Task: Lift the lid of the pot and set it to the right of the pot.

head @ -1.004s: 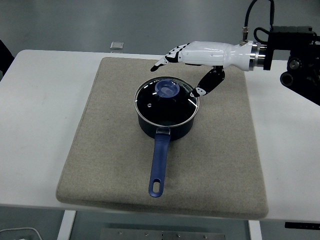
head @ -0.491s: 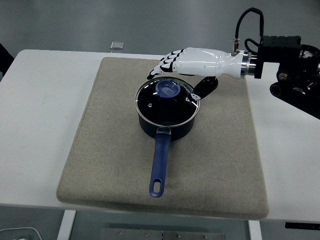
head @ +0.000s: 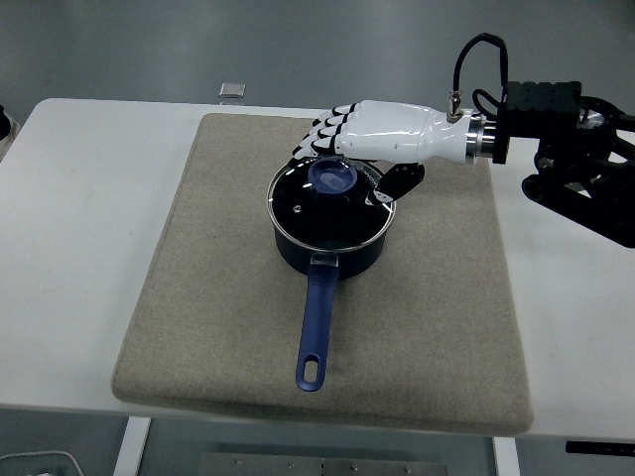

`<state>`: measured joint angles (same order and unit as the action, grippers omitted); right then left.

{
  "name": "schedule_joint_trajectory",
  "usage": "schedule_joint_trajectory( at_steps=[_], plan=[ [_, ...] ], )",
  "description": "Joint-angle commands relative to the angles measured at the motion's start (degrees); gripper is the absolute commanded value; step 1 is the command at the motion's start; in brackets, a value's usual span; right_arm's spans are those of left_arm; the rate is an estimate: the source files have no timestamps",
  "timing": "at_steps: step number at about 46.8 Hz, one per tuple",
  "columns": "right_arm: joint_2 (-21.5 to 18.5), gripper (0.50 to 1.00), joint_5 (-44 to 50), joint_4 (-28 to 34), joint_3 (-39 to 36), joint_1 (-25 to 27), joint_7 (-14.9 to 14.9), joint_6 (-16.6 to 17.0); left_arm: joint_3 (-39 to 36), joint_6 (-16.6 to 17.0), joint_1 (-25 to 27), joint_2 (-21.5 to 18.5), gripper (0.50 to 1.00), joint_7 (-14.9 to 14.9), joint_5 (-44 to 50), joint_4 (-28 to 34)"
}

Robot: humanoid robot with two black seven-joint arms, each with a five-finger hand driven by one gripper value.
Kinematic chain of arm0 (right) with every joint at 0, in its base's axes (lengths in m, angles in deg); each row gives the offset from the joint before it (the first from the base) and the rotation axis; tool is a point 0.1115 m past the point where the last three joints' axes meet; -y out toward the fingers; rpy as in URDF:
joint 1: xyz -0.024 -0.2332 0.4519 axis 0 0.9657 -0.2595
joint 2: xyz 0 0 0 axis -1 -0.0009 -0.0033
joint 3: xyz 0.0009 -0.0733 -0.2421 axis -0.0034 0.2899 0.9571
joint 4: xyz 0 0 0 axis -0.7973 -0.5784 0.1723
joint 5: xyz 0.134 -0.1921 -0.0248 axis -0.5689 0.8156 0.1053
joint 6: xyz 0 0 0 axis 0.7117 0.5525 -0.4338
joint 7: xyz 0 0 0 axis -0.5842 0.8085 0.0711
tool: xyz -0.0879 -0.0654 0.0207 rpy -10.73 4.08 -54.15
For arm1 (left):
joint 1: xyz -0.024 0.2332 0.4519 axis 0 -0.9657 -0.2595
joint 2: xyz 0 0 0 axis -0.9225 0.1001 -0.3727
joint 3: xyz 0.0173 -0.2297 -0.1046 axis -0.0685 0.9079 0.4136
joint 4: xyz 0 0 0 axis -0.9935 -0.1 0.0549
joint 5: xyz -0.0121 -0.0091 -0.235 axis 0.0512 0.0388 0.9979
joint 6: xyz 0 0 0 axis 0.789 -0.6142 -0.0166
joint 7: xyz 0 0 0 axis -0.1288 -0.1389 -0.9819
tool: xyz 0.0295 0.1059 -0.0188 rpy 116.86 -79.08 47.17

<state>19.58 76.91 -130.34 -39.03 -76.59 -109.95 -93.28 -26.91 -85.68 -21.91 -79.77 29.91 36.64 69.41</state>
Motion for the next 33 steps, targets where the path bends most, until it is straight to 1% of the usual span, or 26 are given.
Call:
schedule_joint_trajectory(
  at_steps=[1, 5, 16, 25, 33],
  plan=[
    [-0.21, 0.909, 0.01, 0.14, 0.06, 0.06, 0.00, -0.24, 0.00, 0.02, 0.00, 0.00, 1.000, 0.02, 0.00, 0.00],
    [-0.82, 0.909, 0.10, 0.49, 0.14, 0.15, 0.00, -0.59, 0.00, 0.02, 0.00, 0.00, 1.000, 0.02, 0.00, 0.00],
    [-0.91, 0.909, 0.89, 1.37, 0.32, 0.06, 0.00, -1.73, 0.00, 0.02, 0.00, 0.00, 1.000, 0.02, 0.00, 0.00],
    [-1.26, 0.909, 1.77, 2.95, 0.67, 0.06, 0.00, -3.49, 0.00, 0.02, 0.00, 0.00, 1.000, 0.02, 0.00, 0.00],
    [-1.88, 0.909, 1.95, 3.92, 0.67, 0.06, 0.00, -4.02, 0.00, 0.02, 0.00, 0.00, 1.000, 0.02, 0.00, 0.00]
  ],
)
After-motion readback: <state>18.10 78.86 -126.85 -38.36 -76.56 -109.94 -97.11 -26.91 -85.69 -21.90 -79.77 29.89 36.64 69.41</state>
